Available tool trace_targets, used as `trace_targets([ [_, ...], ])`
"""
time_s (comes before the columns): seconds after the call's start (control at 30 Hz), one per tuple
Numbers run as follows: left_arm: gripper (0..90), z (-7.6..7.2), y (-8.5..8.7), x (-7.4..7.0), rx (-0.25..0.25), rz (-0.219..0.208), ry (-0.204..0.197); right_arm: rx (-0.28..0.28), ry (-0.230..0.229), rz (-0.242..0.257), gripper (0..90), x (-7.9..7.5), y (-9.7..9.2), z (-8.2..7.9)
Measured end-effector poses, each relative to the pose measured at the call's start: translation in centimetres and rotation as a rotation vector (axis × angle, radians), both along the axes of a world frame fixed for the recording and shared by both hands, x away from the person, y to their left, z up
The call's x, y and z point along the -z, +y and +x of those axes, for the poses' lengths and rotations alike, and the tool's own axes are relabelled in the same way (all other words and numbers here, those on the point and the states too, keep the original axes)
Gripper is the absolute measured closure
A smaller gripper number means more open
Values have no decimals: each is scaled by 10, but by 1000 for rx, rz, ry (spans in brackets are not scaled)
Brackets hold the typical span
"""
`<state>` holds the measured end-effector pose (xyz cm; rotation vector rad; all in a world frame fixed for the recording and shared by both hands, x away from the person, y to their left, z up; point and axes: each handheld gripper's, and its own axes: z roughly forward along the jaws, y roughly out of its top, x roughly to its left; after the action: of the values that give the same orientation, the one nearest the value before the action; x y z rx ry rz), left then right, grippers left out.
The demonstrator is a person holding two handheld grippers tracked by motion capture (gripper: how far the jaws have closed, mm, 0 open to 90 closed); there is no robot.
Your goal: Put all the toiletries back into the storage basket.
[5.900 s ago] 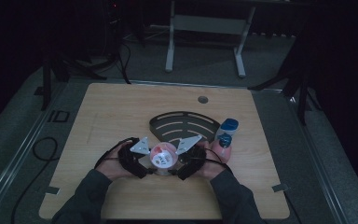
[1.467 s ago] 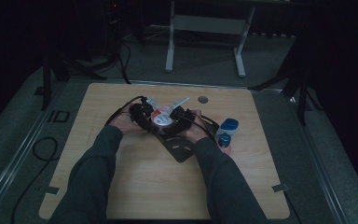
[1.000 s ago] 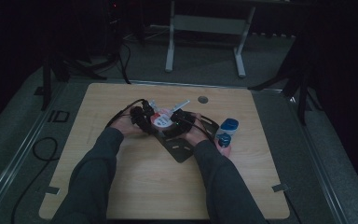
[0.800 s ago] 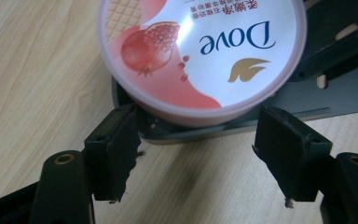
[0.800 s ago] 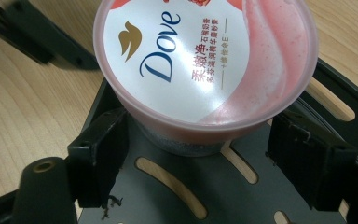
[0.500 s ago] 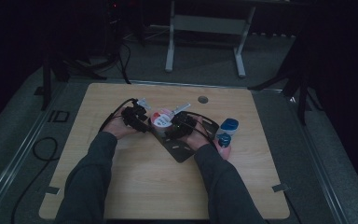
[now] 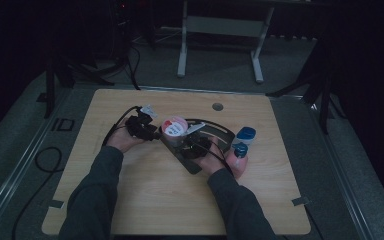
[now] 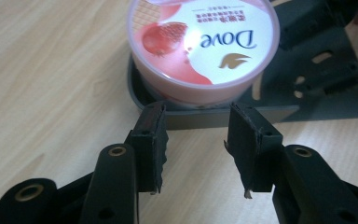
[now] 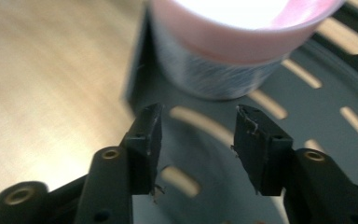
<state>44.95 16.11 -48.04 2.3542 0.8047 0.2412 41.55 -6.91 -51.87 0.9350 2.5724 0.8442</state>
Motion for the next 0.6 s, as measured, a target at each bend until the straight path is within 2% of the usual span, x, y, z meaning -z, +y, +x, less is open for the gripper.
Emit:
trace_targets([
  [0.27,576,-10,0,8,-27,-27,5,-62,-33,8,651,-5,-2,-37],
  [0.33,576,-14,-1,10,-32,-17,1,-68,-38,9,675,-6,-4,-47],
  [0.5,571,-23,-2,12,-48,-26,-3,-90,-37,8,664,-5,-14,-69],
  [0.6,567,-28,-2,14,-52,-25,-10,-83,-36,4,655,-6,-21,-79],
])
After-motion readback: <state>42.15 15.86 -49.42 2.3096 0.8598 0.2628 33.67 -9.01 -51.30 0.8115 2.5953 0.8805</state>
